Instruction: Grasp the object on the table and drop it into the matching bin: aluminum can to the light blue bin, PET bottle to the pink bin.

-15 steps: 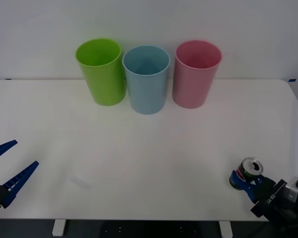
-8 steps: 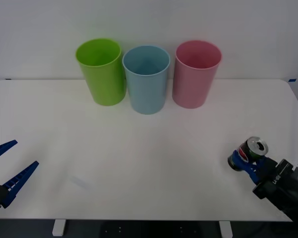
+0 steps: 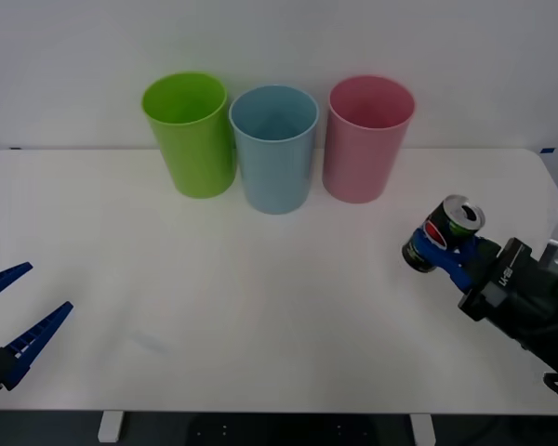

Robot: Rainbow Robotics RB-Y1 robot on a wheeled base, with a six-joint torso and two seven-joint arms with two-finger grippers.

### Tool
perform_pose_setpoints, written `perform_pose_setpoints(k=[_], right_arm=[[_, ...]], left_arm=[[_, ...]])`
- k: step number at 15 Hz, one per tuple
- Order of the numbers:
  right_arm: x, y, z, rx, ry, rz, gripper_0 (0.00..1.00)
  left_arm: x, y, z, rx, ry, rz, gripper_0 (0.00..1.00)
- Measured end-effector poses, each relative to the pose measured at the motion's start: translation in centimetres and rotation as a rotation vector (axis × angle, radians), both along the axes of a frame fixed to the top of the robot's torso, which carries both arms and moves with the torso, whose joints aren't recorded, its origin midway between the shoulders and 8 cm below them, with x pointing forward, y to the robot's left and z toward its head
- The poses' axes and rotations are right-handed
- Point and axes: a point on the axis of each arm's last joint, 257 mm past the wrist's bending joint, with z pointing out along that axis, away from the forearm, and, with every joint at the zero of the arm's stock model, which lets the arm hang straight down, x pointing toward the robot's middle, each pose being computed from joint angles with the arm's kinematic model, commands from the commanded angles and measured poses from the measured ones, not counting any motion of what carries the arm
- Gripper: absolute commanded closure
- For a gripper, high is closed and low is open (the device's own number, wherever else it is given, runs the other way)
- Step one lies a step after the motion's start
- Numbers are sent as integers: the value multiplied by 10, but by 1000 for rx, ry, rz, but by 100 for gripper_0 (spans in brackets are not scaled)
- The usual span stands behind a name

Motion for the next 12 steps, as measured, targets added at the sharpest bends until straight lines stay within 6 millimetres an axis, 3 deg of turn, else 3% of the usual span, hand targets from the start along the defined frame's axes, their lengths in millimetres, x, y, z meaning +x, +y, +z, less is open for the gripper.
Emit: perform_pose_setpoints(k=[6, 12], right_arm=[[35, 20, 41, -23, -12, 40, 100], [85, 51, 81, 3, 10, 1, 100]], left_arm=[[0, 0, 0, 0, 0, 0, 0], [0, 0, 0, 0, 0, 0, 0]])
